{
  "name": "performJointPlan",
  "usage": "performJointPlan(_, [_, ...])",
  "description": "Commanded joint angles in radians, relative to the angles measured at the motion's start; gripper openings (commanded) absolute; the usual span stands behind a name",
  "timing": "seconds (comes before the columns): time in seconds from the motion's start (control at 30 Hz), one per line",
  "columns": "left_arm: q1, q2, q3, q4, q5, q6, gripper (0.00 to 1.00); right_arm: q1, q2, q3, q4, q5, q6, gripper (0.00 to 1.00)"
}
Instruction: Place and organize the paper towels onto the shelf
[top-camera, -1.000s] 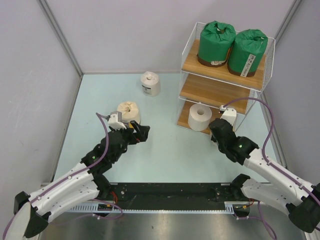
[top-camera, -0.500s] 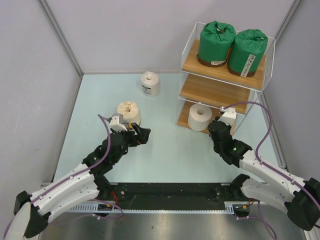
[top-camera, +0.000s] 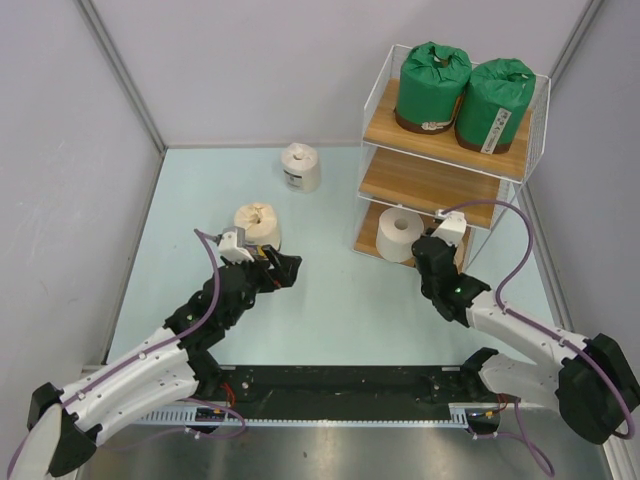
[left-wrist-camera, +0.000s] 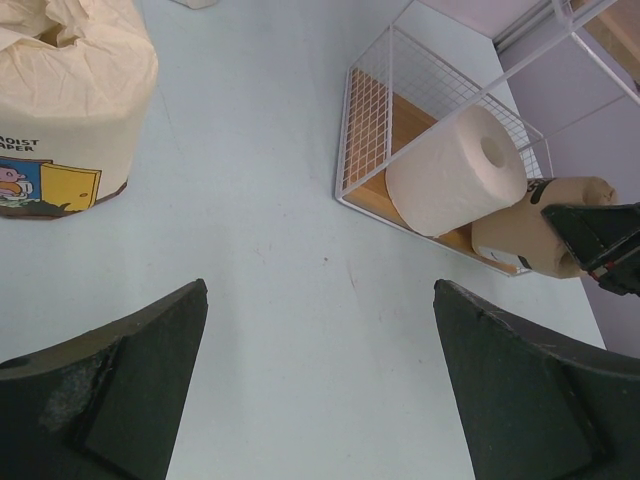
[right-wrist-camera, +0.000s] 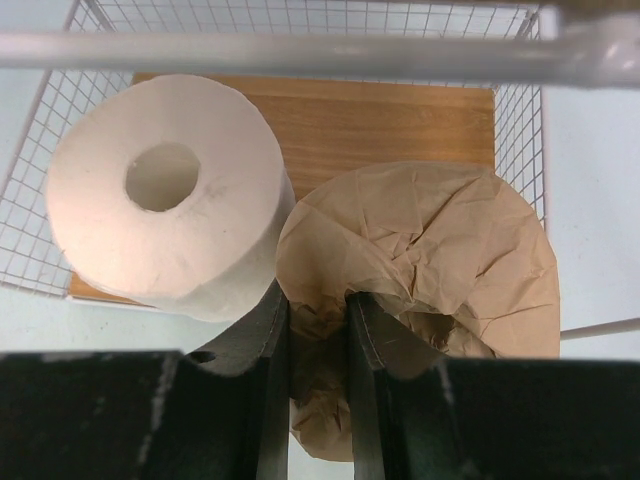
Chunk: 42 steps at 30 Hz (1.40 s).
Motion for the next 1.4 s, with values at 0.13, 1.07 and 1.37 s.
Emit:
performJointPlan(0.13, [0.009,-0.036,-0.015,0.01,0.009,-0.011,1.0,-0.019,0.029,-0.021,0.16,-0.012,-0.013,0.19])
performJointPlan(1.07, [0.027,-0.031,0.015,-0.125,-0.096,-0.1,1.0,0.014,-0.427,0.008,-0.071,-0.259,-0.04,0.85])
performJointPlan(1.37, [0.225,0.11,0.071,-0.124,-0.081,-0.157,1.0,0.445,-0.419,0.137,-0.324,-0.002,0.048,0.85])
